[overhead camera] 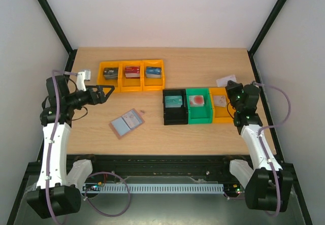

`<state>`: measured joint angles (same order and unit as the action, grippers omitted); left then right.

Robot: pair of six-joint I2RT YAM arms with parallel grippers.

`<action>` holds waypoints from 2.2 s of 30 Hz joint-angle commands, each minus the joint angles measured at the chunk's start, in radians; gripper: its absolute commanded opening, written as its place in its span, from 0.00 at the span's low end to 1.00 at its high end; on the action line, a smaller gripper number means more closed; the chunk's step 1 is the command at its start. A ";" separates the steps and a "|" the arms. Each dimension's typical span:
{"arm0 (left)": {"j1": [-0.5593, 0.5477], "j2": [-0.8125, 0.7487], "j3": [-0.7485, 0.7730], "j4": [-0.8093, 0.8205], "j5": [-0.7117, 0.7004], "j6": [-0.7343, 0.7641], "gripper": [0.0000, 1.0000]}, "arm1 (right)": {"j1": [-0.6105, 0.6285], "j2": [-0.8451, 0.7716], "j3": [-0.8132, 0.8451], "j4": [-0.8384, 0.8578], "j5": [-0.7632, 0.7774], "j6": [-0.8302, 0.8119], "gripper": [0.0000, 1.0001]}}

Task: Take the credit cards out of the card holder

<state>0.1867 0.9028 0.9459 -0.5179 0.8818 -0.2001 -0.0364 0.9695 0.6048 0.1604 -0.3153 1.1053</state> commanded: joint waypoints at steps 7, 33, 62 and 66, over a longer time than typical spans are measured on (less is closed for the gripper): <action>-0.013 -0.016 -0.015 0.014 -0.003 0.008 0.99 | -0.064 0.065 -0.090 -0.093 0.155 0.011 0.02; -0.020 -0.018 -0.028 0.010 -0.006 0.019 1.00 | -0.054 0.303 -0.180 0.195 0.056 0.190 0.02; -0.019 -0.019 -0.046 0.012 -0.008 0.012 1.00 | -0.039 0.213 -0.044 -0.027 0.031 -0.001 0.92; -0.017 -0.031 -0.156 0.101 -0.034 -0.131 0.99 | -0.014 0.183 0.083 -0.118 0.028 -0.151 0.89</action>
<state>0.1703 0.8883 0.8845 -0.4858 0.8639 -0.2092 -0.0757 1.1988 0.5575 0.1440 -0.3073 1.1141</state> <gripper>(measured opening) 0.994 0.904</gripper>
